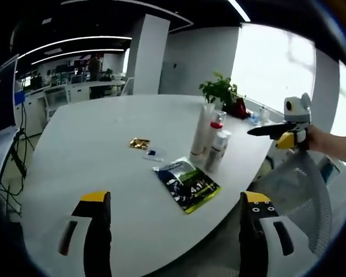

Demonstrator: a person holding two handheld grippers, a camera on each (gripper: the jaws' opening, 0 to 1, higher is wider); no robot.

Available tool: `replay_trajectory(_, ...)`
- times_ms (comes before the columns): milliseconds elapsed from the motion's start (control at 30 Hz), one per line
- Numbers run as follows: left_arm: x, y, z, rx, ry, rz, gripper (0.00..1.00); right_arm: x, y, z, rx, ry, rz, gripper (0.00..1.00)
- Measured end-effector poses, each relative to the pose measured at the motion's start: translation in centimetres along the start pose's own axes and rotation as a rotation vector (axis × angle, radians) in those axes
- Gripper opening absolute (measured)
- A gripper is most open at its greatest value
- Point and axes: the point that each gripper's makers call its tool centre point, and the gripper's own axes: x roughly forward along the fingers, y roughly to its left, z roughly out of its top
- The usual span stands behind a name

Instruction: Arrange the skincare products in the storage area until every visible bottle or jar stands upright without overlapping.

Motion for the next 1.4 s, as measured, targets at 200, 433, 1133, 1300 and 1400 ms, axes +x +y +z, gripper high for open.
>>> replay_trajectory(200,0.2,-0.2,-0.2,0.0,0.019,-0.011,0.85,0.0,0.0,-0.1,0.006,0.007,0.003,0.99)
replay_trajectory(433,0.7,-0.1,-0.5,-0.002,0.052,-0.039,0.89,0.1,0.1,-0.5,0.02,0.031,0.012,0.94)
replay_trajectory(1133,6.5,0.5,0.9,0.026,0.159,-0.083,0.9,0.3,-0.1,-0.4,0.053,0.024,0.023,0.96)
replay_trajectory(1300,8.1,0.8,0.9,0.03,0.194,-0.083,0.89,0.3,0.0,-0.5,0.059,0.03,0.03,0.96)
replay_trajectory(1400,8.9,0.9,1.0,0.039,0.213,-0.086,0.89,0.4,0.1,-0.6,0.057,0.037,0.031,0.96)
